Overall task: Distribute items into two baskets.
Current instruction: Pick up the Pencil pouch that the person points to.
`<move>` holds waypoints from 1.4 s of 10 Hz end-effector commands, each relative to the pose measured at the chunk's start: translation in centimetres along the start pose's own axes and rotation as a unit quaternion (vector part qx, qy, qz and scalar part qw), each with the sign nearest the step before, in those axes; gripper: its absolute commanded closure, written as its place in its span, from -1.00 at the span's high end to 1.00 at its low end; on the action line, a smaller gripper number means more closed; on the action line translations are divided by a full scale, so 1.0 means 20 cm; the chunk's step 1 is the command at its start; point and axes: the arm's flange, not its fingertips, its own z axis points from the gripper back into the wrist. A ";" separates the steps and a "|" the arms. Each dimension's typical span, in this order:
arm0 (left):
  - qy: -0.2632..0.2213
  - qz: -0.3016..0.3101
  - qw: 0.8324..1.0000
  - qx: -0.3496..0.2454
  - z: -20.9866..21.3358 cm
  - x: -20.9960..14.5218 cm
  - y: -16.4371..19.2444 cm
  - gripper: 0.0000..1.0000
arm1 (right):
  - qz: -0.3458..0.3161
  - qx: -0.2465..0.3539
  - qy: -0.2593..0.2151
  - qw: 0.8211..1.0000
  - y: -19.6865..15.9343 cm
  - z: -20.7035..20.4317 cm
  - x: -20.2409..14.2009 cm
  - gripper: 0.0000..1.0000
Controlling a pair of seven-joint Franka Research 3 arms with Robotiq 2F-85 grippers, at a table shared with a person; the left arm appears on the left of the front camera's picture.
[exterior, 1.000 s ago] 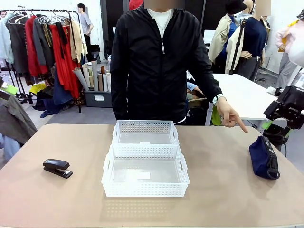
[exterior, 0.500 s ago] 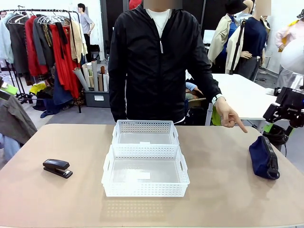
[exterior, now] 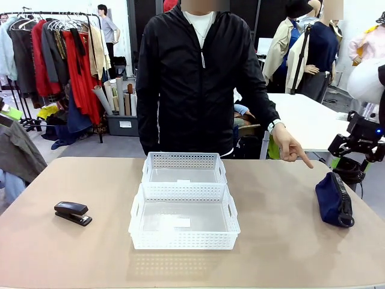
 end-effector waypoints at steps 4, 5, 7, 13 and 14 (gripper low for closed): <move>-0.003 0.000 1.000 0.002 0.00 0.00 0.00 1.00 | -0.023 -0.018 -0.038 0.999 0.01 -0.11 -0.02 1.00; -0.003 0.000 1.000 0.002 0.00 0.00 0.00 1.00 | -0.021 -0.015 -0.048 0.998 0.02 -0.16 -0.02 1.00; -0.003 0.000 1.000 0.002 0.00 0.00 0.00 1.00 | -0.024 0.001 -0.067 0.997 0.05 -0.24 -0.03 1.00; -0.003 0.000 1.000 0.002 0.00 0.00 0.00 1.00 | -0.030 -0.013 -0.039 0.999 0.04 -0.49 -0.02 1.00; -0.003 0.000 1.000 0.002 0.00 0.00 0.00 1.00 | -0.024 -0.020 -0.049 0.998 0.04 -0.53 -0.03 1.00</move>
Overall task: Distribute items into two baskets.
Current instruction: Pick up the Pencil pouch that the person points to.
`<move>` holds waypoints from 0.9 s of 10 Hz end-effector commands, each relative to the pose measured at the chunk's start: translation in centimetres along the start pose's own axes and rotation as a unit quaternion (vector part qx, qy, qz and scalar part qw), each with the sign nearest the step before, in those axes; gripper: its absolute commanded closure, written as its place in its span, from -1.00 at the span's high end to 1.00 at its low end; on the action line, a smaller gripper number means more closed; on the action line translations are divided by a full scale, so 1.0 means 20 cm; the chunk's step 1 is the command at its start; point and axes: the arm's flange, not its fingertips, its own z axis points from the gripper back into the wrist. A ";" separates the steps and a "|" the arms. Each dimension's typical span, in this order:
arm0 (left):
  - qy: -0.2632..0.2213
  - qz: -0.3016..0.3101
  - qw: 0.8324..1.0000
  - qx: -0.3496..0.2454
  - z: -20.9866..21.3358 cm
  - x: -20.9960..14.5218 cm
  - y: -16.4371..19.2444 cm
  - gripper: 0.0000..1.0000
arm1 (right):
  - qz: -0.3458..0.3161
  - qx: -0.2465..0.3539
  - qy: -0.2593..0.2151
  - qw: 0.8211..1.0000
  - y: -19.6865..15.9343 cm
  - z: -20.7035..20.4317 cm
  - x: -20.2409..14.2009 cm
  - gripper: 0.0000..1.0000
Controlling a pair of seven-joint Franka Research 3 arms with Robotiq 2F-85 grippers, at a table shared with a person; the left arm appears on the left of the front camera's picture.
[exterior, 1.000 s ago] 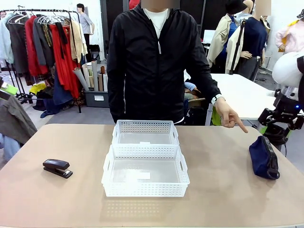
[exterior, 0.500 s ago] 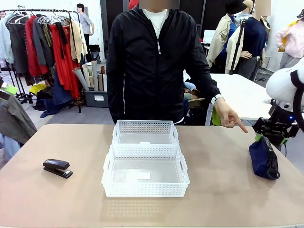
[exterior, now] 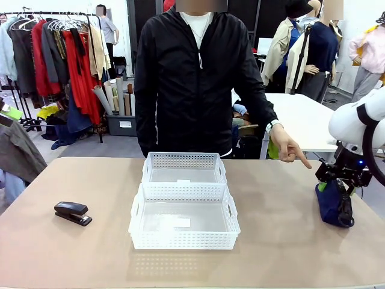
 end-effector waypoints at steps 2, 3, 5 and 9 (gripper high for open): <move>-0.003 0.001 1.000 0.002 0.00 0.00 0.00 1.00 | 0.003 -0.001 -0.026 1.000 0.02 -0.06 -0.03 0.89; -0.003 0.001 1.000 0.002 0.00 0.00 0.00 1.00 | 0.005 0.002 -0.026 1.000 0.02 -0.06 -0.03 0.68; -0.003 0.001 1.000 0.002 0.00 0.00 0.00 1.00 | 0.009 -0.001 -0.021 1.000 0.01 -0.06 -0.03 -0.08; -0.003 0.001 1.000 0.002 0.00 0.00 0.00 1.00 | 0.007 0.003 -0.015 1.000 -0.01 -0.07 -0.03 -1.00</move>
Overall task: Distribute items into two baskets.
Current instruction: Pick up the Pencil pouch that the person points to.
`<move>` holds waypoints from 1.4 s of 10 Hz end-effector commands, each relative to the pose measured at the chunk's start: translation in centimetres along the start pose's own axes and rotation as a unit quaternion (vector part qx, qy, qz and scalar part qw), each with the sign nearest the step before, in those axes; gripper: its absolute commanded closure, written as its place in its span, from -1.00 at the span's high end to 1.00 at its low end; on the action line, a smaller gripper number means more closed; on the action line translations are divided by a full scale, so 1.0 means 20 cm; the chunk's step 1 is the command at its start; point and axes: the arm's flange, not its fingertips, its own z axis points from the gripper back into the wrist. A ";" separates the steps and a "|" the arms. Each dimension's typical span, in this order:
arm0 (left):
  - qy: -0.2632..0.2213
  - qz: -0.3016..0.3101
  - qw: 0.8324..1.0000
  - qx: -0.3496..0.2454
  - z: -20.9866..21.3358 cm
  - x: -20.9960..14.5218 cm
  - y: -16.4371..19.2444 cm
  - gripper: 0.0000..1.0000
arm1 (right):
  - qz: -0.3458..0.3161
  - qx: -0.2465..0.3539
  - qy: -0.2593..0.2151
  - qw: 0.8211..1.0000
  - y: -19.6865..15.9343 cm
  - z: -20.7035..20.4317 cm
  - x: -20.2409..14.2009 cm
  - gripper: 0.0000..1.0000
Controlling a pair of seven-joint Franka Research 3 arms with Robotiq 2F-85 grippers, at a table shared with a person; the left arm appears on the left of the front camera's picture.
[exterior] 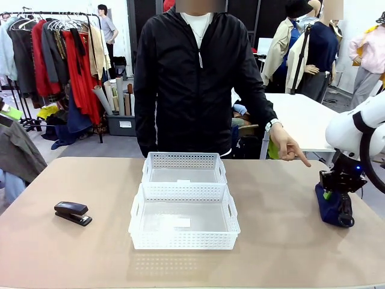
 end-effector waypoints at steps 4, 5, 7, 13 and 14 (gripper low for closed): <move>-0.003 0.001 1.000 0.002 0.00 0.00 0.00 1.00 | 0.004 0.031 -0.003 1.000 -0.01 -0.02 -0.02 -1.00; -0.003 0.001 1.000 0.002 0.00 0.00 0.00 1.00 | -0.006 0.010 -0.001 1.000 0.00 0.00 0.00 -1.00; -0.003 0.001 1.000 0.002 0.00 0.00 0.00 1.00 | -0.006 0.010 -0.001 1.000 0.00 0.00 0.00 -1.00; -0.003 0.001 1.000 0.002 0.00 0.00 0.00 1.00 | -0.006 0.010 -0.001 1.000 0.00 0.00 0.00 -1.00; -0.003 0.001 1.000 0.002 0.00 0.00 0.00 1.00 | -0.006 0.013 -0.002 1.000 -0.01 0.00 0.00 -1.00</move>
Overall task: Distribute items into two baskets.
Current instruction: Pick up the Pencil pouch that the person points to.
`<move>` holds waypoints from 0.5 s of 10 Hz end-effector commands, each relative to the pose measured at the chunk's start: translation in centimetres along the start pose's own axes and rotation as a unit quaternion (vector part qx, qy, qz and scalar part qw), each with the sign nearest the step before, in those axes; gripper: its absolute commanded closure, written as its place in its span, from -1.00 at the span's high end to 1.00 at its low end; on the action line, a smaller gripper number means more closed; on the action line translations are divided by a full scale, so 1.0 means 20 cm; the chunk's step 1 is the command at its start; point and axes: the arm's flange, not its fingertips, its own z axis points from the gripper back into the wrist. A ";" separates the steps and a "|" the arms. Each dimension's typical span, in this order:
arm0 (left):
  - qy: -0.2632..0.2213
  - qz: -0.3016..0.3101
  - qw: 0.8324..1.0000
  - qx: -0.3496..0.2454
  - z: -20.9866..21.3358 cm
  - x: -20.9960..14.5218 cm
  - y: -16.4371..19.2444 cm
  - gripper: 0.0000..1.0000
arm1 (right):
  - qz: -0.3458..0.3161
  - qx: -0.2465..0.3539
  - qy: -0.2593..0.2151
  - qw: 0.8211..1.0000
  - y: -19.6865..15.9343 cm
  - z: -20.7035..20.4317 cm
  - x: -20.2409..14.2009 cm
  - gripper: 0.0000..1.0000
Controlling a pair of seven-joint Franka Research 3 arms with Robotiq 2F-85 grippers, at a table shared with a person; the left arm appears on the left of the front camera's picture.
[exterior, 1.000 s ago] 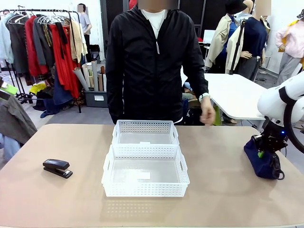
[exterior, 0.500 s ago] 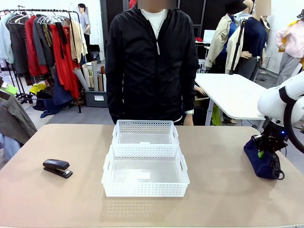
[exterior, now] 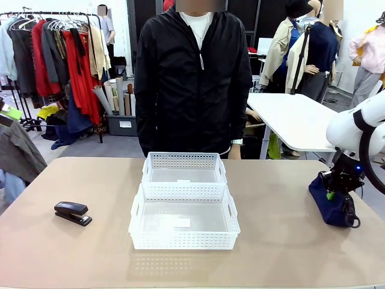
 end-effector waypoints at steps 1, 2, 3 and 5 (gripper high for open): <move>-0.003 0.001 1.000 0.002 0.00 0.00 0.00 1.00 | 0.044 -0.003 -0.012 0.999 -0.01 0.06 0.03 -1.00; -0.003 0.001 1.000 0.002 0.00 0.00 0.00 1.00 | 0.097 0.012 -0.026 0.995 -0.01 0.14 0.04 -1.00; -0.003 0.001 1.000 0.002 0.00 0.00 0.00 1.00 | 0.140 0.014 -0.041 0.989 -0.01 0.21 0.04 -1.00; -0.003 0.001 1.000 0.002 0.00 0.00 0.00 1.00 | 0.240 0.013 -0.055 0.969 0.01 0.41 0.01 -1.00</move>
